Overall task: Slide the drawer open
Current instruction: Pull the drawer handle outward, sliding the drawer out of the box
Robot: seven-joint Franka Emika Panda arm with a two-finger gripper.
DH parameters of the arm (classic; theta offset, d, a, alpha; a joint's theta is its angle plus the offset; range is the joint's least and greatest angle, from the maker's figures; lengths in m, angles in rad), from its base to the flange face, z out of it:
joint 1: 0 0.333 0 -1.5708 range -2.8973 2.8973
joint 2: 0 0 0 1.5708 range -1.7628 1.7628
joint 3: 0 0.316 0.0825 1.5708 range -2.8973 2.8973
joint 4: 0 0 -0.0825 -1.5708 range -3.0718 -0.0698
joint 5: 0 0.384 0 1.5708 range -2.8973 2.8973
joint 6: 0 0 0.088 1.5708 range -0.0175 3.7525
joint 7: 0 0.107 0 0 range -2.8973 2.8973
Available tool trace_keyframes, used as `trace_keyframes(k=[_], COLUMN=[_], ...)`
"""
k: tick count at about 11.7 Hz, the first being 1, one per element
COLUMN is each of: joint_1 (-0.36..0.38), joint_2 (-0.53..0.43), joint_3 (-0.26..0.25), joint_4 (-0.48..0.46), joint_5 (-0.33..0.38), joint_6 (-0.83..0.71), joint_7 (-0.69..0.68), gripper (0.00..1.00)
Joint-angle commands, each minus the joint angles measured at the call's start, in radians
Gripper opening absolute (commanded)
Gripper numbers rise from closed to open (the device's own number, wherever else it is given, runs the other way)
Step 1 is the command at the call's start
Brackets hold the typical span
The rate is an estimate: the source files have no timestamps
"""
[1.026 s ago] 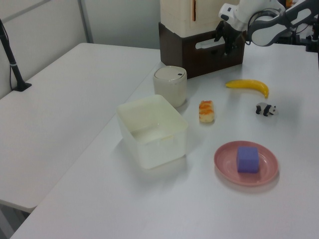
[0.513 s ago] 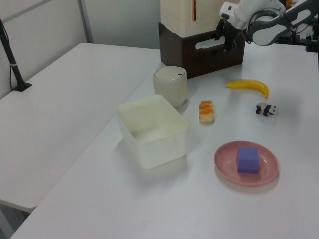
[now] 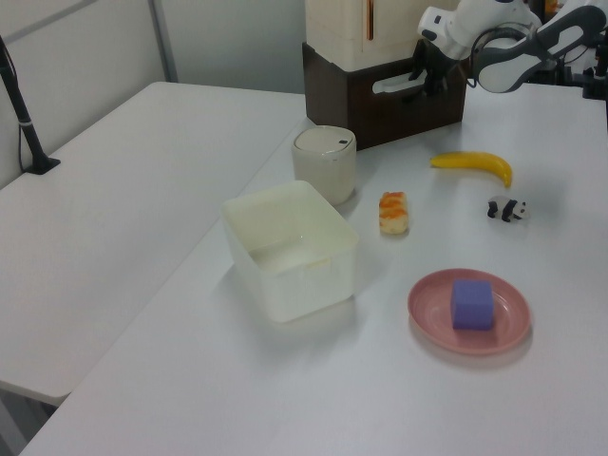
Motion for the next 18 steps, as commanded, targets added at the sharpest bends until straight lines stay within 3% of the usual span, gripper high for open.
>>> trace_keyframes(k=[1,3,7,10,18], joint_1=[0.011,0.013,0.016,0.022,0.105], joint_2=[-0.005,-0.010,-0.013,-0.058,-0.296], joint_3=[-0.010,-0.010,-0.010,-0.008,-0.008], joint_4=[0.000,-0.001,-0.005,-0.066,-0.356], joint_5=[-0.018,-0.018,-0.018,-0.018,-0.018], joint_6=[0.018,0.017,0.018,0.018,0.006], joint_7=[-0.004,-0.002,-0.003,-0.003,-0.002], gripper=[0.29,0.29,0.02,0.02,0.02])
